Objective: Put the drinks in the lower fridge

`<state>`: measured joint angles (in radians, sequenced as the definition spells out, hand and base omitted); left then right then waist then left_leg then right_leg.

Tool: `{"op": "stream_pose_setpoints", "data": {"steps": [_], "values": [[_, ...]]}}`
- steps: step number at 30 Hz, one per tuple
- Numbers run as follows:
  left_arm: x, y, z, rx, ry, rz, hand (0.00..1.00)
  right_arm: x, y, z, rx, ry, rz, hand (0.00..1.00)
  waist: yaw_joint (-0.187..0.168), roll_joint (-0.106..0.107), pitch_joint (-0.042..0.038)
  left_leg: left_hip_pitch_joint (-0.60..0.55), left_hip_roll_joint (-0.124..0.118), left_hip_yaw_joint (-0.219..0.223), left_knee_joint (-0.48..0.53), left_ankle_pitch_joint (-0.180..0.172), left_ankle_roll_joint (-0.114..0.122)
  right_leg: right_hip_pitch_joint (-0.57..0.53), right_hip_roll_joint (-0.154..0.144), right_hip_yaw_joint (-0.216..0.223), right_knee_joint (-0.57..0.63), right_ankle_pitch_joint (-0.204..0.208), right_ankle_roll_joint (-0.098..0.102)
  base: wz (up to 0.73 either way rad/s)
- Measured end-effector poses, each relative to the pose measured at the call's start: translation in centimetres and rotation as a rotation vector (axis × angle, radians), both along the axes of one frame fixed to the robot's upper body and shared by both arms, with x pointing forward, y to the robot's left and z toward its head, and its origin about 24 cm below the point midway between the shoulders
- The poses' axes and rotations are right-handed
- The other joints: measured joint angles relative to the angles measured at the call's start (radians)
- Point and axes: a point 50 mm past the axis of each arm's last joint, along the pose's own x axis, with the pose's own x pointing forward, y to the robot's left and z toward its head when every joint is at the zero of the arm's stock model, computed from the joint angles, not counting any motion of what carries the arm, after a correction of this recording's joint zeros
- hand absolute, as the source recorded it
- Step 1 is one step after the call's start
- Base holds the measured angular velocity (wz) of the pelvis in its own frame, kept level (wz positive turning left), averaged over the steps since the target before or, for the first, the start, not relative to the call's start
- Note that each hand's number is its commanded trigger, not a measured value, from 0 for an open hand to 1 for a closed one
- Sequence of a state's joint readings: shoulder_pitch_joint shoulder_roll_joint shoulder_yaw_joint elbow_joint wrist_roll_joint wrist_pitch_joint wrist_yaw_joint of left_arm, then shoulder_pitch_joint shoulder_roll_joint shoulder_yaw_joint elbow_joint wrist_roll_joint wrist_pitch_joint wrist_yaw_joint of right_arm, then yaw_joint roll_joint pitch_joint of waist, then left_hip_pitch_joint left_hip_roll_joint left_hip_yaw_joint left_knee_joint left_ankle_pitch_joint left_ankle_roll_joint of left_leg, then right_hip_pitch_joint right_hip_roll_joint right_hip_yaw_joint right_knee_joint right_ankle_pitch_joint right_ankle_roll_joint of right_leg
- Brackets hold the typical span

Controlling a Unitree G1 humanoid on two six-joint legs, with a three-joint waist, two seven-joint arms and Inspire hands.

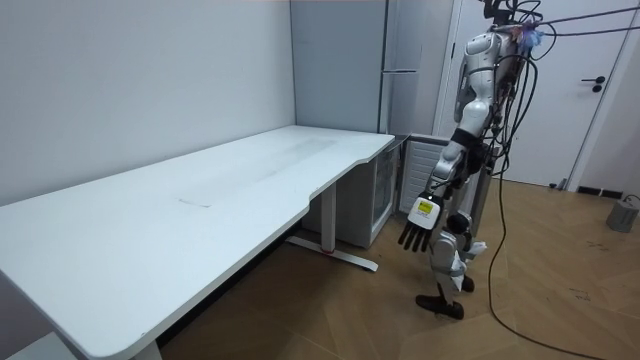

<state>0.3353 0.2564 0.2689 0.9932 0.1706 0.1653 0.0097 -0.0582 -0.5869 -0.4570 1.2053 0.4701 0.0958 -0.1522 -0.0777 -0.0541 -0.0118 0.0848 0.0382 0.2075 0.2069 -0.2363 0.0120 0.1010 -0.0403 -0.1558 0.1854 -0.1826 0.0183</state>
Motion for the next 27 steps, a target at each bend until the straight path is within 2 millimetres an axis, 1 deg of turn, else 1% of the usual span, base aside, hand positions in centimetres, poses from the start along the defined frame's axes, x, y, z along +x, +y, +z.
{"op": "stream_pose_setpoints", "data": {"steps": [2,4,7,9,12,14,18,21,22,24,25,26,27], "values": [[0.0,0.1,0.0,0.003,0.004,-0.009,0.0,-0.3,0.0,-0.1,-0.009,0.004,-0.012,0.0,-0.005,0.006,0.0006,-0.002,0.0,-0.01,0.0,0.002,-0.003,0.006,0.0,-0.012,-0.001,0.001,-0.002,0.1],[0.0,-0.1,0.0,0.0,0.014,-0.037,0.0,-0.3,0.0,-0.1,-0.018,0.001,-0.016,0.0,-0.004,0.009,0.0011,-0.001,0.001,-0.011,0.0,0.003,-0.004,0.004,0.002,-0.012,-0.002,0.001,-0.002,0.06],[0.2,-0.4,-0.2,-0.023,0.02,-0.059,0.0,-0.3,0.1,-0.2,-0.012,-0.019,-0.028,0.0,-0.007,0.008,0.0023,-0.003,0.002,-0.019,0.0,0.004,-0.006,0.006,0.003,-0.017,-0.005,0.001,-0.002,0.04],[0.2,-0.6,-0.2,-0.033,0.024,-0.072,0.0,-0.3,0.1,-0.2,-0.005,-0.037,-0.036,0.0,-0.007,0.008,0.0026,-0.005,0.002,-0.019,0.0,0.004,-0.007,0.005,0.006,-0.013,-0.008,0.002,-0.004,0.0],[0.3,-0.6,-0.3,-0.033,0.022,-0.074,0.0,-0.1,0.4,-0.4,0.011,-0.097,-0.072,0.0,-0.004,0.007,0.0037,-0.005,0.001,-0.019,0.0,0.004,-0.008,0.014,0.008,-0.014,-0.016,0.004,-0.007,0.0],[0.9,-0.6,-0.3,-0.028,0.018,-0.098,0.0,-0.8,0.7,-0.8,0.016,-0.13,-0.098,0.0,-0.003,0.006,0.0047,-0.005,0.002,-0.02,0.0,0.004,-0.009,0.016,0.009,-0.018,-0.017,0.004,-0.007,0.02],[1.1,-0.6,-0.3,-0.022,0.022,-0.12,0.0,-1.7,1.5,-1.4,0.045,-0.235,-0.144,0.0,0.0,0.006,0.0047,-0.004,0.003,-0.017,0.001,0.001,-0.011,0.015,0.011,-0.012,-0.017,0.005,-0.007,-0.03],[1.7,-1.2,-0.6,-0.031,0.029,-0.157,0.0,-3.0,2.4,-2.1,0.063,-0.345,-0.19,0.0,0.001,0.007,0.0046,-0.002,0.004,-0.016,0.0,0.0,-0.012,0.016,0.014,-0.01,-0.018,0.006,-0.009,-0.02],[1.8,-1.7,-0.8,-0.042,0.032,-0.173,0.0,-3.5,2.9,-2.3,0.072,-0.399,-0.208,0.0,0.002,0.007,0.0043,-0.002,0.005,-0.014,0.0,0.0,-0.012,0.015,0.014,-0.007,-0.018,0.007,-0.009,-0.14],[2.1,-2.5,-1.1,-0.052,0.038,-0.205,0.0,-4.2,3.9,-2.7,0.095,-0.498,-0.248,0.0,0.019,0.012,0.0036,-0.004,0.016,0.004,0.001,-0.002,-0.015,0.002,0.018,0.004,-0.017,0.01,-0.013,-0.29],[2.2,-3.1,-1.3,-0.06,0.045,-0.225,0.0,-4.5,4.7,-2.9,0.11,-0.557,-0.257,0.0,0.029,0.02,0.0026,-0.011,0.023,0.012,0.008,-0.007,-0.018,-0.006,0.027,0.018,-0.017,0.021,-0.013,-0.39],[2.2,-3.6,-1.6,-0.066,0.063,-0.242,0.0,-4.6,5.6,-3.2,0.135,-0.619,-0.278,0.0,0.029,0.022,0.0018,-0.018,0.026,0.011,0.015,-0.01,-0.017,-0.013,0.03,0.019,-0.017,0.025,-0.016,-0.35],[2.4,-3.9,-1.7,-0.069,0.065,-0.248,0.0,-4.6,6.1,-3.3,0.148,-0.649,-0.289,0.0,0.028,0.023,0.0018,-0.023,0.027,0.011,0.02,-0.011,-0.017,-0.017,0.031,0.02,-0.017,0.026,-0.018,-0.24]]}}
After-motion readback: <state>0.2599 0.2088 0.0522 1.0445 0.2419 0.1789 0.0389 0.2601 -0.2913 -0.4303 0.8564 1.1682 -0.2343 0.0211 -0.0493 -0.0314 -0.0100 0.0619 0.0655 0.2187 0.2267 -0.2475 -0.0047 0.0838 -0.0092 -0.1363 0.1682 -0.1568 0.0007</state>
